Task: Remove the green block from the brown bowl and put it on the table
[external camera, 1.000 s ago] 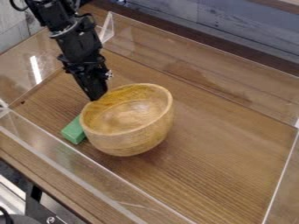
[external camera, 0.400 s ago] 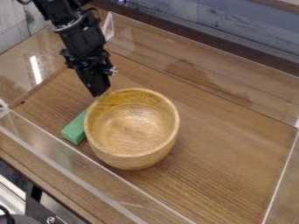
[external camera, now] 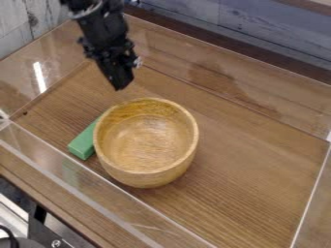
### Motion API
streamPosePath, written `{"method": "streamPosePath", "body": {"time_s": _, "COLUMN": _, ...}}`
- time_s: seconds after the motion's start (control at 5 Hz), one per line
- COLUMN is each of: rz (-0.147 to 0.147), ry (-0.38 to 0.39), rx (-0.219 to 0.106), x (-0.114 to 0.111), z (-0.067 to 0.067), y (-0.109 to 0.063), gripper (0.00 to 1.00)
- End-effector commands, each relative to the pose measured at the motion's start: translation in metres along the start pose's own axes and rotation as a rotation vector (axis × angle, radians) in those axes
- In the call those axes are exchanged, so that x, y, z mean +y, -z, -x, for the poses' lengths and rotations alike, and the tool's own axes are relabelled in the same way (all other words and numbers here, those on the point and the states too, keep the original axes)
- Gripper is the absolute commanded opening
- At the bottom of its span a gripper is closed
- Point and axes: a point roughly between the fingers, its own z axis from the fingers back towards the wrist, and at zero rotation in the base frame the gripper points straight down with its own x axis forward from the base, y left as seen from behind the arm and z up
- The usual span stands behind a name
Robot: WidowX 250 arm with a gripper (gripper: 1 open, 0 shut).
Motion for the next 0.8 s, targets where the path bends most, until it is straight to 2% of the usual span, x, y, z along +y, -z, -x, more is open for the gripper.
{"method": "streamPosePath", "body": {"time_s": 0.0, "rz": -0.009, "ry": 0.076, "rx": -0.055, "x": -0.033, "z": -0.025, "y": -0.019, "gripper": 0.00}}
{"method": "streamPosePath", "body": {"time_s": 0.2, "rz": -0.010, "ry": 0.060, "rx": -0.053, "x": -0.065, "z": -0.027, "y": 0.008, "gripper": 0.00}}
{"method": "streamPosePath", "body": {"time_s": 0.6, "rz": -0.028, "ry": 0.071, "rx": -0.044, "x": -0.114, "z": -0.036, "y": 0.060, "gripper": 0.00}}
